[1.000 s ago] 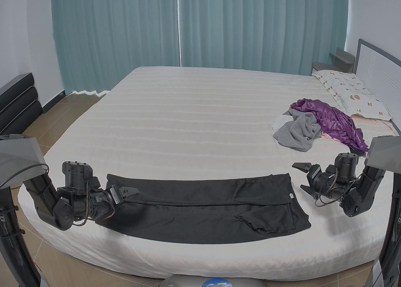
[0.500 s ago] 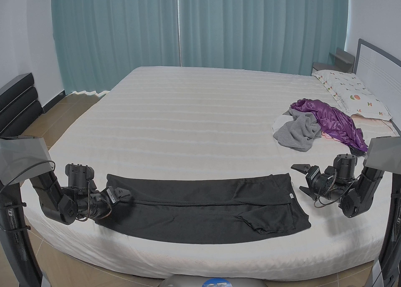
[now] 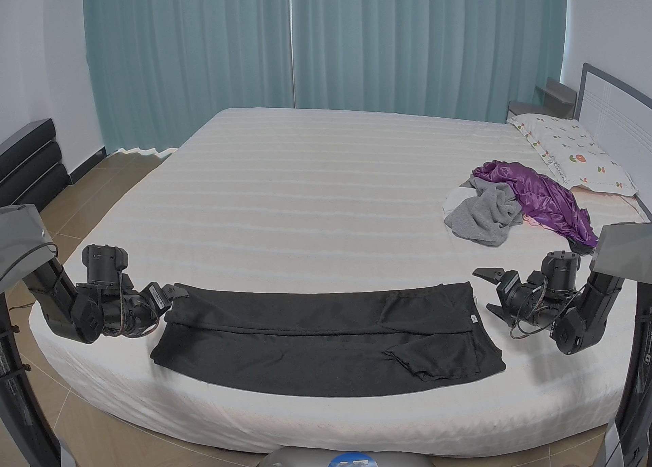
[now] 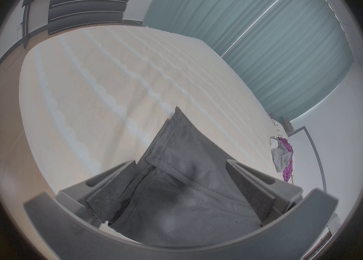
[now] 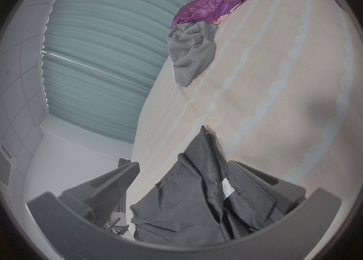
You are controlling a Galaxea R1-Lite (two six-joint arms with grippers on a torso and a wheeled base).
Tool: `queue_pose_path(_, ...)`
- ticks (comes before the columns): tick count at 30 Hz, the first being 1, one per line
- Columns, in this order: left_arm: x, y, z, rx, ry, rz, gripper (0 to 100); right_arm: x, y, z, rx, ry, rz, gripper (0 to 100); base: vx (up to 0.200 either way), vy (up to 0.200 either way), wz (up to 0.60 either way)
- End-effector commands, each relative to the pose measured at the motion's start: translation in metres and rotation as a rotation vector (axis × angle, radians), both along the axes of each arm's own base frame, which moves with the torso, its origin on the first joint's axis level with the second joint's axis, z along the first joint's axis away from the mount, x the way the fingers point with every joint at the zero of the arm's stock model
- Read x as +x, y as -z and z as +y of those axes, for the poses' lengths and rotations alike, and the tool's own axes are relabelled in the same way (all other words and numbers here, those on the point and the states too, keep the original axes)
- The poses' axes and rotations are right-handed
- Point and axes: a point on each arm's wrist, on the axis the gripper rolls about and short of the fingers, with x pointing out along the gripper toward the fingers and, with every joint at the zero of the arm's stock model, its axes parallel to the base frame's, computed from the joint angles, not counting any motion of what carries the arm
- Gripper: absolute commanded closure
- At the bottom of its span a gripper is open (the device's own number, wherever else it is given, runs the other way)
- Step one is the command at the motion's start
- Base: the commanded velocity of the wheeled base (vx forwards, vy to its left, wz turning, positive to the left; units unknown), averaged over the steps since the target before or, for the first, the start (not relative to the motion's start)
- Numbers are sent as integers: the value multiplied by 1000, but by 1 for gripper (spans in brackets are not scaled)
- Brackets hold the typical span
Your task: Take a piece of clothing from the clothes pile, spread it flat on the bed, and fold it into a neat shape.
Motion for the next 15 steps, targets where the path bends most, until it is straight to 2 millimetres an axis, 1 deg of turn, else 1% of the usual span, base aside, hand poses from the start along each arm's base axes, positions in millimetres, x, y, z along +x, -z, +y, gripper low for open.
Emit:
queue_pose_path(1, 5, -12, 6, -5, -18, -48, 0, 0, 4, 1, -2, -4, 8, 0, 0, 0, 0)
queue_pose_path(4, 13, -13, 8, -15, -22, -66, 0, 0, 5, 4, -2, -13, 13, 0, 0, 0, 0)
queue_pose_path(6, 14, -13, 8, -16, -23, -65, 0, 0, 5, 5, -2, -14, 14, 0, 0, 0, 0)
queue_pose_path(7, 29, 0, 7, -55, -48, -57, 0, 0, 8, 8, -3, -21, 20, 0, 0, 0, 0)
queue_pose_path(9, 43, 4, 8, -86, -74, -76, 0, 0, 10, 9, -3, -25, 25, 0, 0, 0, 0)
queue_pose_path(12, 60, 15, 10, -98, -88, -82, 0, 0, 10, 10, -3, -27, 27, 0, 0, 0, 0)
queue_pose_path(13, 61, 17, 10, -96, -87, -80, 0, 0, 11, 10, -3, -27, 28, 0, 0, 0, 0)
queue_pose_path(14, 69, 23, 11, -90, -90, -87, 0, 1, 12, 10, -4, -28, 30, 0, 0, 0, 0)
queue_pose_path(15, 72, 25, 11, -90, -90, -90, 0, 1, 14, 10, -4, -28, 34, 0, 0, 0, 0)
